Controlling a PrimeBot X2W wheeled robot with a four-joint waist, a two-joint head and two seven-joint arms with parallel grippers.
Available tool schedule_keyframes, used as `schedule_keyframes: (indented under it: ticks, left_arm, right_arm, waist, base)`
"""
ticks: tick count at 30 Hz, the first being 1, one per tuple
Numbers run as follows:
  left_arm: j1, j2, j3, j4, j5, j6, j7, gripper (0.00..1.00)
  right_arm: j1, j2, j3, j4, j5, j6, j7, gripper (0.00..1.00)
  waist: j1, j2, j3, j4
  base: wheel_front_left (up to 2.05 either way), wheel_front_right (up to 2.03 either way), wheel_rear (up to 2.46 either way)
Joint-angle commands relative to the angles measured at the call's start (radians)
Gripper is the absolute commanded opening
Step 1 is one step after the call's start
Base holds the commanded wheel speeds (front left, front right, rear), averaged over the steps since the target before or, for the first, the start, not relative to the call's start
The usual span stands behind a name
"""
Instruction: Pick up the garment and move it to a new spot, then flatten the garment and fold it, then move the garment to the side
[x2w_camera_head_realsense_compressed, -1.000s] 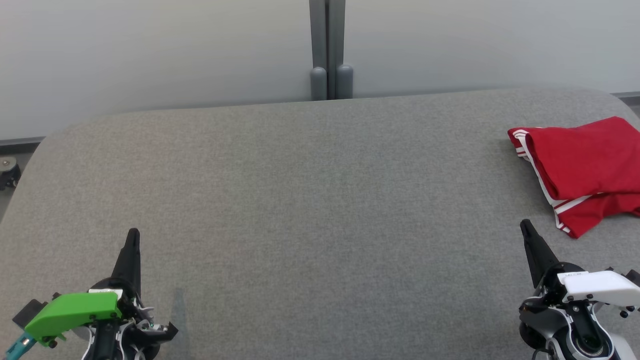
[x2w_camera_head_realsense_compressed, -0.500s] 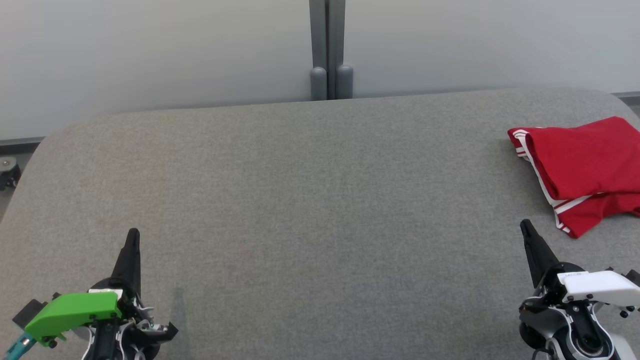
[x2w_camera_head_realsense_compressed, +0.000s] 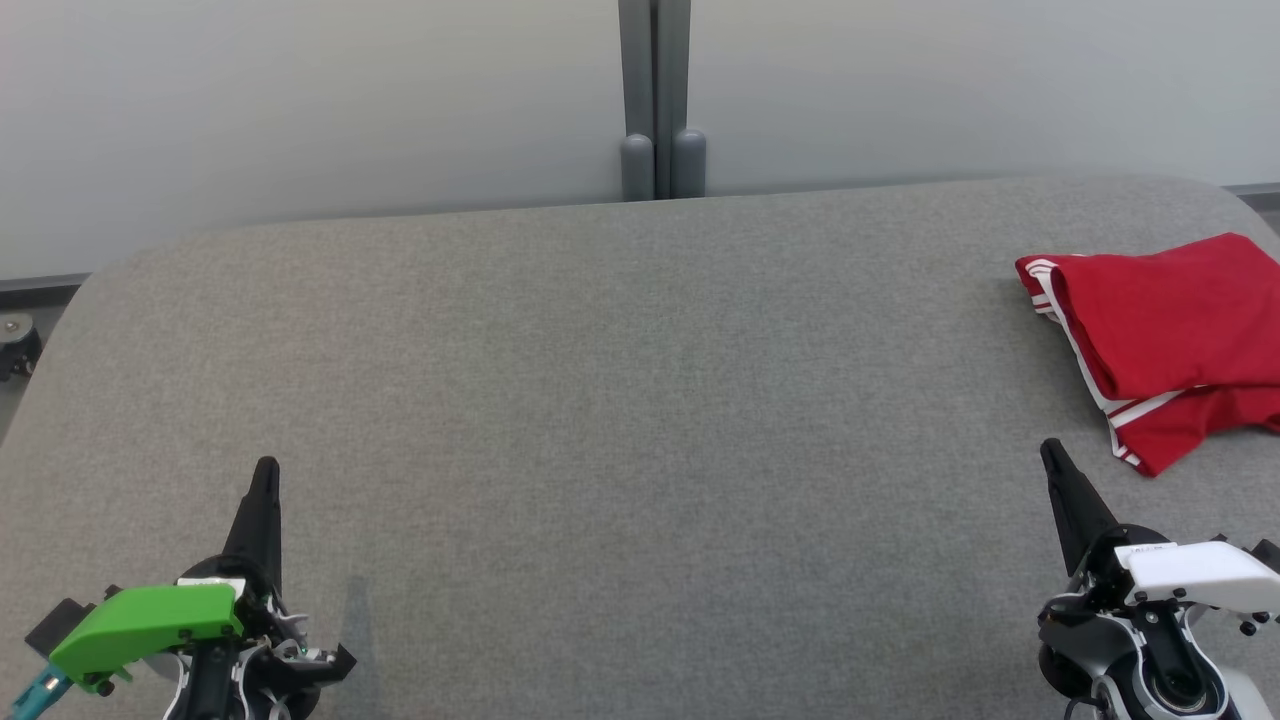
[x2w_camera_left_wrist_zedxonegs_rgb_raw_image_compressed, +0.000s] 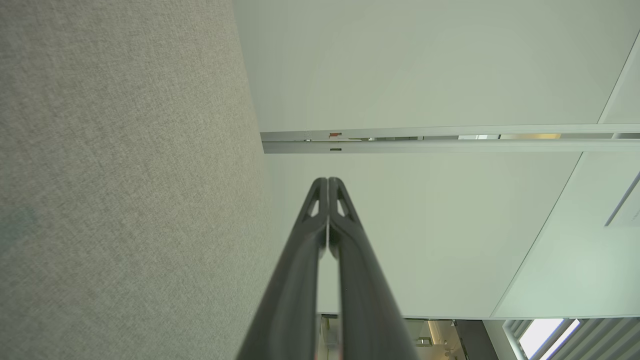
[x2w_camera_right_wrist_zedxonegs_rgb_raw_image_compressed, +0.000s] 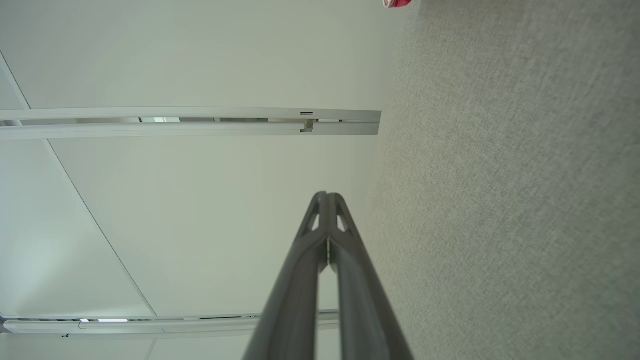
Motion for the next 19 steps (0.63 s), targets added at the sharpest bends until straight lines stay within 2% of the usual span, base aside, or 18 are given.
schedule_keyframes:
  ticks: [1,19]
  left_arm:
    - [-0.011,0.006,0.002,-0.003,-0.003,-0.003,0.003,0.0]
    - [-0.011,0.006,0.002,-0.003,-0.003,-0.003,0.003,0.0]
  right_arm:
    - [-0.007,-0.005,-0.002,-0.004,0.002,0.0,0.003,0.0]
    - [-0.007,-0.005,-0.002,-0.004,0.002,0.0,0.003,0.0]
  waist:
    - [0.0,0.0,0.0,0.0]
    - [0.0,0.0,0.0,0.0]
  base:
    - [0.0,0.0,0.0]
    - [0.0,0.0,0.0]
